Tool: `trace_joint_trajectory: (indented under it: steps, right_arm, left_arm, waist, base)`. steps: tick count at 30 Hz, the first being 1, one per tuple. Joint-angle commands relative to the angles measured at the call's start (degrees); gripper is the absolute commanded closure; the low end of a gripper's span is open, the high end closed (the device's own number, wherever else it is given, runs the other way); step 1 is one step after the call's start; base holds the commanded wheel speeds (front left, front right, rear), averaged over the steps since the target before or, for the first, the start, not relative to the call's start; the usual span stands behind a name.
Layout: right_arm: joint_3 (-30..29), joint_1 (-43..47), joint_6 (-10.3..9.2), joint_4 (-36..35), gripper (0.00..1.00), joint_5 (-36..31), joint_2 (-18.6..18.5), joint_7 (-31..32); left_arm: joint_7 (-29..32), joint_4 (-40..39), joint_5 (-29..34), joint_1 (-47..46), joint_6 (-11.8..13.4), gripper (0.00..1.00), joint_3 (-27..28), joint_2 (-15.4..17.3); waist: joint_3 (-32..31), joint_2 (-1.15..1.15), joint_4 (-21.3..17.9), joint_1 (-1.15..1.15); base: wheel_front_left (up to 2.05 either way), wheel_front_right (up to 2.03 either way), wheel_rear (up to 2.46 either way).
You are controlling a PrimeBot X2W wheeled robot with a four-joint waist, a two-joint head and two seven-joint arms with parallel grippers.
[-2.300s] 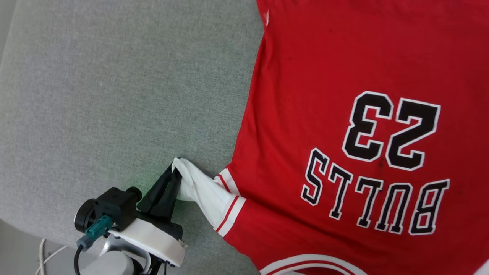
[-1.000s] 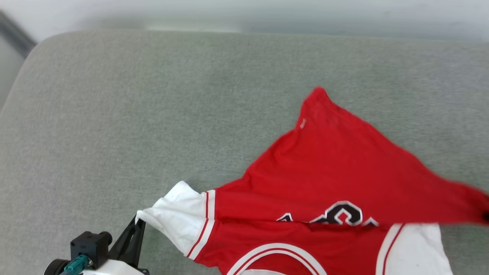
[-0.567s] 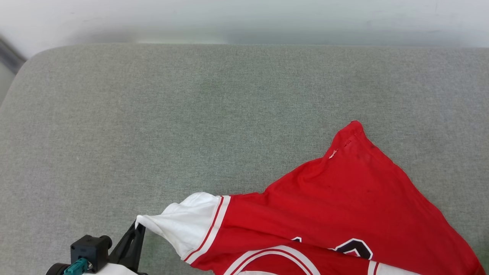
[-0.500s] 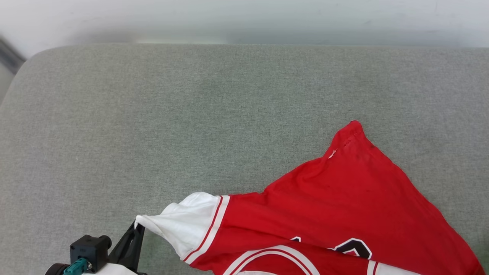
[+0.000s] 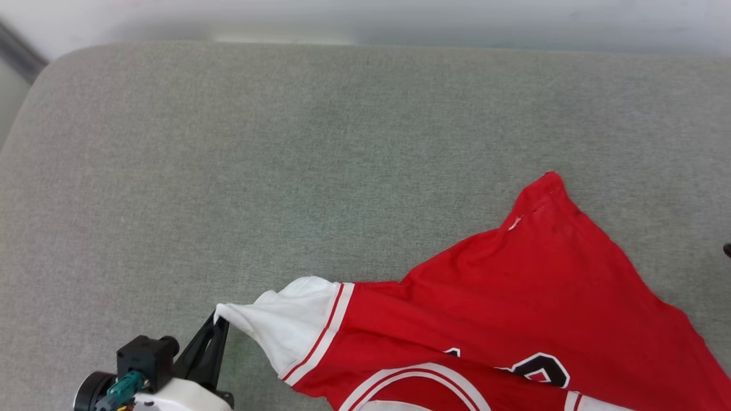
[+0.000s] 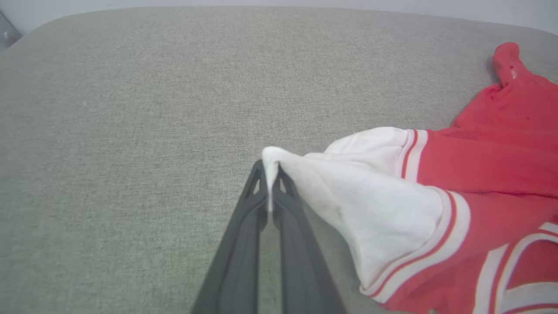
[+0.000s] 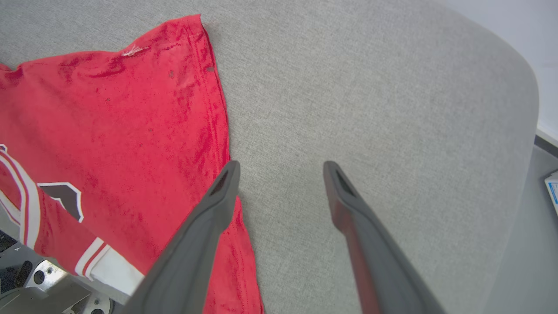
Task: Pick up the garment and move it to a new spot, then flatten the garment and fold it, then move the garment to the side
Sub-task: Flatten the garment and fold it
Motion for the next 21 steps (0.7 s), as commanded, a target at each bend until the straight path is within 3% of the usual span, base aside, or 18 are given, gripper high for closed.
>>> trace_joint_trajectory:
  steps: [1,6,11,16,21]
  right_arm:
    - [1.4,-3.4,-0.02,-1.2,0.0,-0.8,-0.2,2.2]
    - [7.7,-13.1,-0.02,-2.1,0.0,-3.3,1.1,9.3]
    - [16.1,-25.4,-0.02,2.3,0.0,-7.4,6.5,15.9]
    - [22.9,-34.3,-0.03,10.3,0.0,-11.0,12.3,17.3]
    - [28.6,-39.1,-0.02,17.7,0.0,-12.2,14.9,16.0]
  left_arm:
    - [-0.1,0.0,0.5,-1.4,-0.3,1.0,-0.1,-0.4]
    - [-0.1,0.4,1.5,-3.7,-1.2,1.0,-0.6,-1.5]
    - [-0.1,1.1,2.5,-6.2,-1.9,1.0,-1.2,-3.0]
    - [-0.2,1.6,3.4,-8.4,-2.4,1.0,-1.5,-4.7]
    - [-0.2,2.1,3.8,-9.6,-2.6,1.0,-1.2,-5.7]
  waist:
    - [1.6,0.0,1.3,0.0]
    - [4.1,0.0,3.1,0.0]
    - [7.1,0.0,5.2,0.0]
    - [10.0,0.0,6.9,0.0]
    - [12.4,0.0,8.1,0.0]
  base:
    - [0.0,0.0,0.0]
    - [0.0,0.0,0.0]
    - [0.0,0.0,0.0]
    - [0.0,0.0,0.0]
    - [0.0,0.0,0.0]
